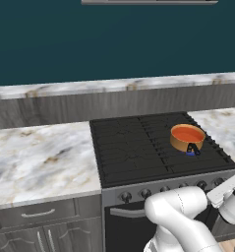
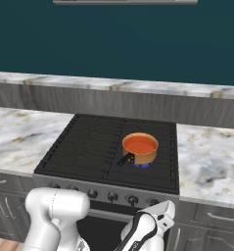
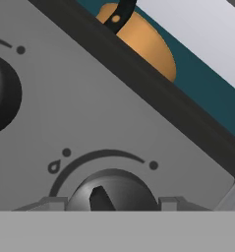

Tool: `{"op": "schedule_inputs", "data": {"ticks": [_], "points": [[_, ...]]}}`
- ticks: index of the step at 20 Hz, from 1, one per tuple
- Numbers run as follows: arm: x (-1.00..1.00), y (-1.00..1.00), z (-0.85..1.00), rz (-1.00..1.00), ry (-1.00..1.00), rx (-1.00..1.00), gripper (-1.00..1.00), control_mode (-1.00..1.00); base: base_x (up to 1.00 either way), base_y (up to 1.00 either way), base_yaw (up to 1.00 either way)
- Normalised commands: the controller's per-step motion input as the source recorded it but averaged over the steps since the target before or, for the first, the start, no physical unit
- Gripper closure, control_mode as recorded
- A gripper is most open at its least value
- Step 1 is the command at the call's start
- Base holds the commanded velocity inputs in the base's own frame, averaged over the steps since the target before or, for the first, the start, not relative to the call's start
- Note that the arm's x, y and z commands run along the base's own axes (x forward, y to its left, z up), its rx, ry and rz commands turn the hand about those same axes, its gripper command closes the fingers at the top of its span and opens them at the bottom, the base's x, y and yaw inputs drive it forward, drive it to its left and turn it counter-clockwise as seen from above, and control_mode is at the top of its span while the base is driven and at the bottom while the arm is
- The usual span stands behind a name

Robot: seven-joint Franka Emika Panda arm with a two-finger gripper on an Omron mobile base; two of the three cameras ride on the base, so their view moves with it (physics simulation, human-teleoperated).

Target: Wait until the marinara sauce is simmered to a deep red color and then turn off the stove.

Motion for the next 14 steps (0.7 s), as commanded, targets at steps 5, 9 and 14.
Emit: {"op": "schedule_inputs", "data": {"ticks": [5, 9, 14], "points": [[0.00, 0.00, 0.00, 0.00, 0.00, 0.00, 1.00, -1.00, 0.00, 0.00, 0.00], [0.00, 0.00, 0.00, 0.00, 0.00, 0.00, 1.00, -1.00, 0.00, 0.00, 0.00], [0.00, 0.00, 0.00, 0.00, 0.00, 0.00, 1.00, -1.00, 0.00, 0.00, 0.00]]}}
